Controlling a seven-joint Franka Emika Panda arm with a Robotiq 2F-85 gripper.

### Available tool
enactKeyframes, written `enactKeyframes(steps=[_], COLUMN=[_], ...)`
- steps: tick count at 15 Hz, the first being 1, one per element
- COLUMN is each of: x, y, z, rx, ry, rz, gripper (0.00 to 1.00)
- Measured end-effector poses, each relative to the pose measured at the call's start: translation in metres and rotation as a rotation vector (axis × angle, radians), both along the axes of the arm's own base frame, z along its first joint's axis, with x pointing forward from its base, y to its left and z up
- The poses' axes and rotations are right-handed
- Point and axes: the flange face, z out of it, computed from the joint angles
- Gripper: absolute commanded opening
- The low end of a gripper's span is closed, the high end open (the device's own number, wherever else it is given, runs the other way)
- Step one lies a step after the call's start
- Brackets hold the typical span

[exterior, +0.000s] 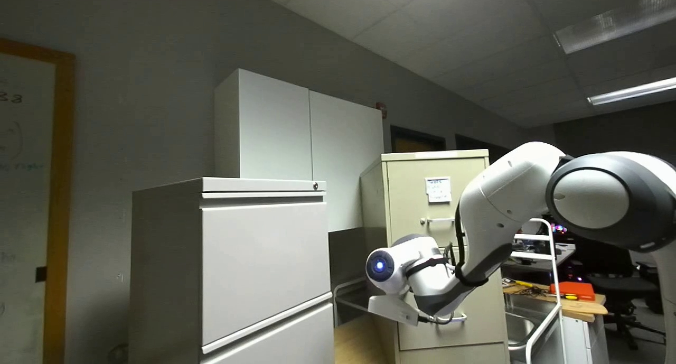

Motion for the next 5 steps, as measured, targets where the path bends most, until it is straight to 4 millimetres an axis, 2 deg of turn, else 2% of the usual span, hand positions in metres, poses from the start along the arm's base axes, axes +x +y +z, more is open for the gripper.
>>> enactKeyframes(steps=[5], x=[0.0080], y=[0.0026], z=[-0.0103], rx=[-0.074], ry=[0.019], rz=[-0.023], gripper=[0.00])
